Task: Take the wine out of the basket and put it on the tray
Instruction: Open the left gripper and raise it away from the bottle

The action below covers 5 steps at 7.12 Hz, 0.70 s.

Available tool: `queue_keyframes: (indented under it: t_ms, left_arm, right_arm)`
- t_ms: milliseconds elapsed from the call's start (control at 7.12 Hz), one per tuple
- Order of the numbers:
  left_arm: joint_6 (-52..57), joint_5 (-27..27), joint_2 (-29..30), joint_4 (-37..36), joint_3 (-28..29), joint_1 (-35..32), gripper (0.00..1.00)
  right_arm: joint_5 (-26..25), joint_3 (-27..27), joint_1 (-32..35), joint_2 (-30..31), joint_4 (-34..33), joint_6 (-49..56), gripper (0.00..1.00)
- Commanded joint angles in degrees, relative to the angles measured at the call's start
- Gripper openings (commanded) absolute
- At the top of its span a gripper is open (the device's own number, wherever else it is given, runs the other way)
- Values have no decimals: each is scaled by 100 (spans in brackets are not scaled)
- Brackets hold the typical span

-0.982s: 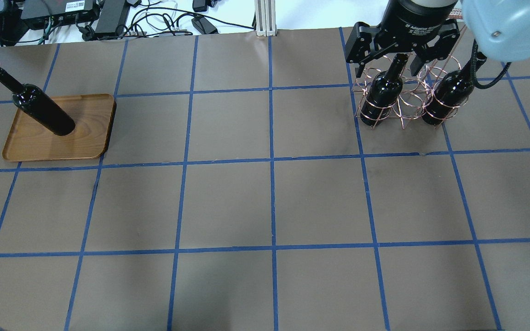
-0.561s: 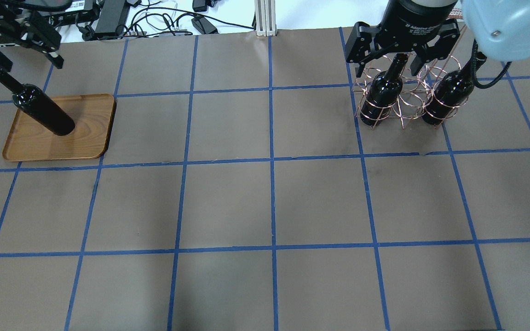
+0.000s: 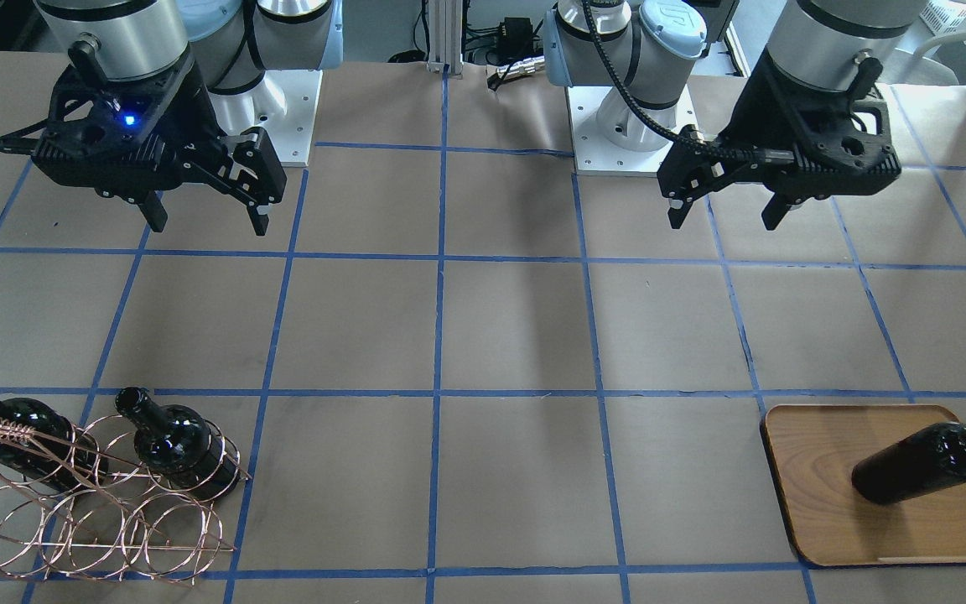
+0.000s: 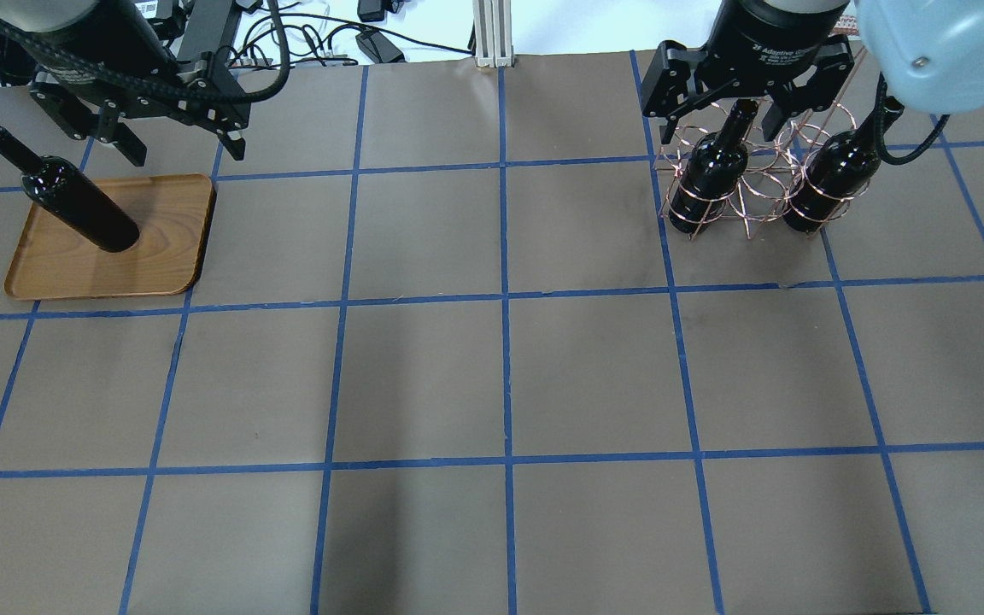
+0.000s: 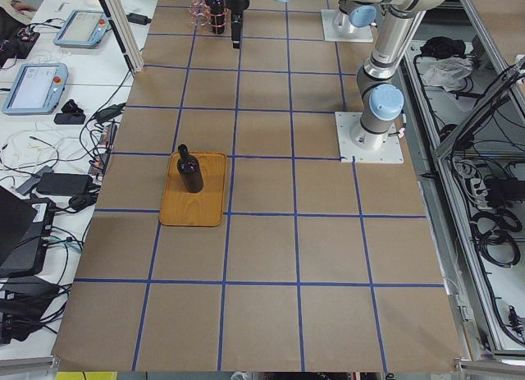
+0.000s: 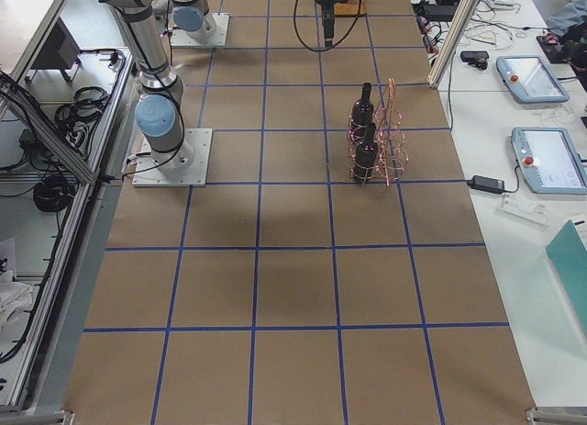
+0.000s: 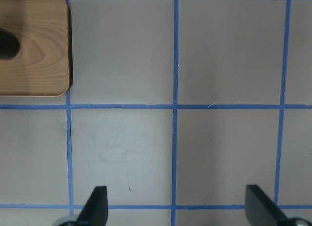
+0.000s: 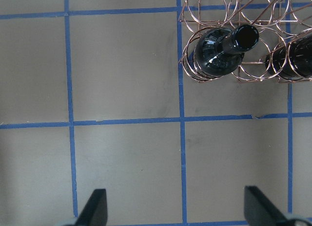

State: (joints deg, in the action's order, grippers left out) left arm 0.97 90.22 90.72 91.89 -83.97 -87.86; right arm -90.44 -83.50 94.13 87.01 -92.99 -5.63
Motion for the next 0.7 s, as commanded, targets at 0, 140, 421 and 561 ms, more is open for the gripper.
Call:
queue_keyframes:
  t_ms: [0, 140, 421, 561]
  left_arm:
    - [-175, -13, -265, -170, -391, -134, 100]
    - [-184, 39, -344, -171, -470, -222, 100]
    - [-150, 48, -371, -215, -559, -293, 100]
    - [-149, 48, -371, -215, -567, -293, 100]
  right_arm:
    - [0, 0, 0, 0, 0, 0, 100]
    - [0, 0, 0, 0, 0, 0, 100]
    - [0, 0, 0, 0, 0, 0, 100]
    - [0, 0, 0, 0, 0, 0, 100]
